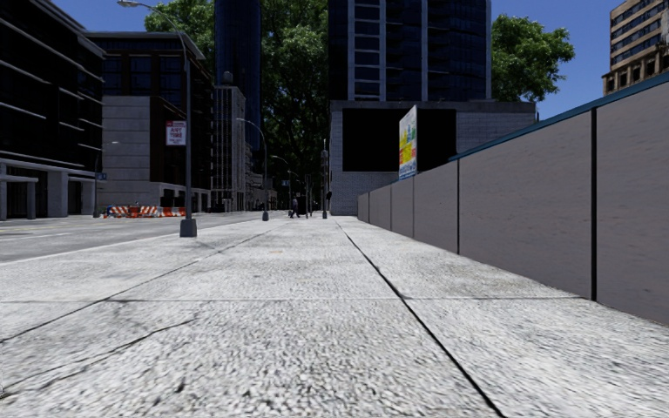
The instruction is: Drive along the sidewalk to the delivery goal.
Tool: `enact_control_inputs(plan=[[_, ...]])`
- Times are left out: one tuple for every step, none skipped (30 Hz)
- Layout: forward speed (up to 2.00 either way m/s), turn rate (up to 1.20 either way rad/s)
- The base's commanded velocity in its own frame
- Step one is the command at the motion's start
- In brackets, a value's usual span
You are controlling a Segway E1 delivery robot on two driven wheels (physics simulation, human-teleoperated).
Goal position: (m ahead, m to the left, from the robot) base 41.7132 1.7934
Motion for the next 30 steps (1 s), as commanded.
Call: enact_control_inputs(plan=[[2.00,0.00],[2.00,0.00],[2.00,0.00],[2.00,0.00],[2.00,0.00],[2.00,0.00],[2.00,0.00],[2.00,0.00],[2.00,0.00],[2.00,0.00],[2.00,0.00],[2.00,0.00],[2.00,0.00],[2.00,0.00],[2.00,0.00],[2.00,0.00],[2.00,0.00],[2.00,0.00],[2.00,0.00],[2.00,0.00],[2.00,0.00],[2.00,0.00],[2.00,0.00],[2.00,0.00],[2.00,0.00],[2.00,0.00],[2.00,0.00],[2.00,0.00],[2.00,0.00],[2.00,0.00]])
